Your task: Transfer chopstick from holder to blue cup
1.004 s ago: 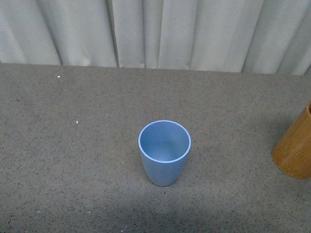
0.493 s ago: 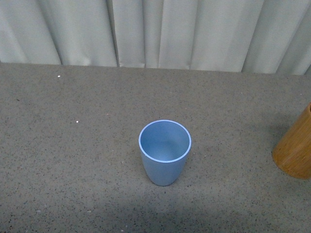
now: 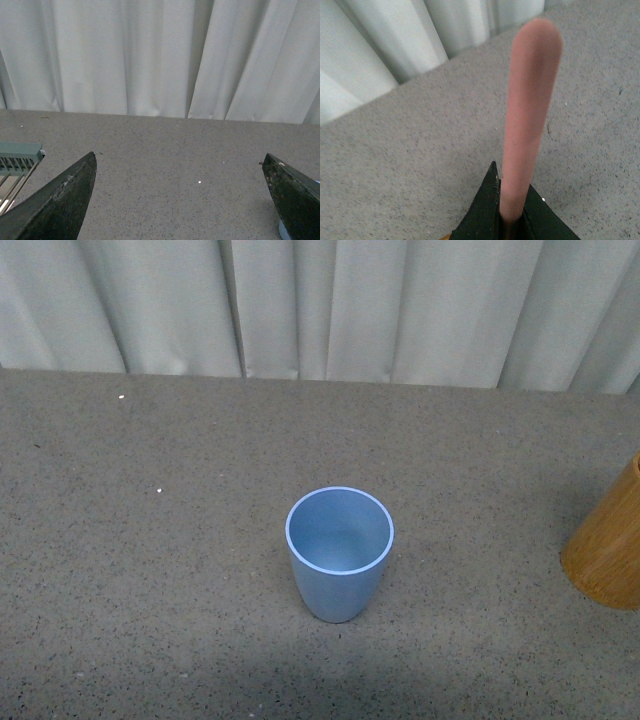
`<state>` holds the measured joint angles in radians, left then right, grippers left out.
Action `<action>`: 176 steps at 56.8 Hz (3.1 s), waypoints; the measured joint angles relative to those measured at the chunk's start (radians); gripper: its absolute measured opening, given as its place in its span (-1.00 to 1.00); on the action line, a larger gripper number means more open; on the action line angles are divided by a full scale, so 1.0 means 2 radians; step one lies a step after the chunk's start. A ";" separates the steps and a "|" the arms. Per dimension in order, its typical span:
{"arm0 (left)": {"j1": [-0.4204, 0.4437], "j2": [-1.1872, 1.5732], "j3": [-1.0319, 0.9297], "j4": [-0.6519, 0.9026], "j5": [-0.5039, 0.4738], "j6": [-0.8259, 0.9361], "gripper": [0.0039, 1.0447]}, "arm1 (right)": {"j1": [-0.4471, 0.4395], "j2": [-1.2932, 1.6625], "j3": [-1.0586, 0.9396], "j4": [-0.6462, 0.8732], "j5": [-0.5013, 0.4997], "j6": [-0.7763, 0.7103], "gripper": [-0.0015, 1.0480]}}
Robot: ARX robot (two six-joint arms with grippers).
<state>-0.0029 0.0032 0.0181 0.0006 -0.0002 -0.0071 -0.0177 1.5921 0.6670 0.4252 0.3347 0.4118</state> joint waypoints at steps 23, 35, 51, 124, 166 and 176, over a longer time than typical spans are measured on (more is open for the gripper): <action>0.000 0.000 0.000 0.000 0.000 0.000 0.88 | -0.023 -0.179 -0.054 -0.014 -0.036 0.005 -0.96; 0.000 0.000 0.000 0.000 0.000 0.000 0.88 | -0.010 -0.225 -0.071 0.003 -0.056 0.015 -0.96; 0.000 0.000 0.000 0.000 0.000 0.000 0.88 | 0.112 -0.178 -0.089 0.082 -0.042 0.052 -0.96; 0.000 0.000 0.000 0.000 0.000 0.000 0.88 | 0.245 0.013 -0.039 0.156 -0.047 0.126 -0.95; 0.000 0.000 0.000 0.000 0.000 0.000 0.88 | 0.177 -0.126 -0.231 0.324 -0.005 -0.126 0.12; 0.000 0.000 0.000 0.000 0.000 0.000 0.88 | 0.066 -0.529 -0.332 -0.023 -0.134 -0.193 -0.56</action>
<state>-0.0029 0.0032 0.0181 0.0006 -0.0002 -0.0071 0.1146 0.5331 0.0032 0.3798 0.0666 0.0261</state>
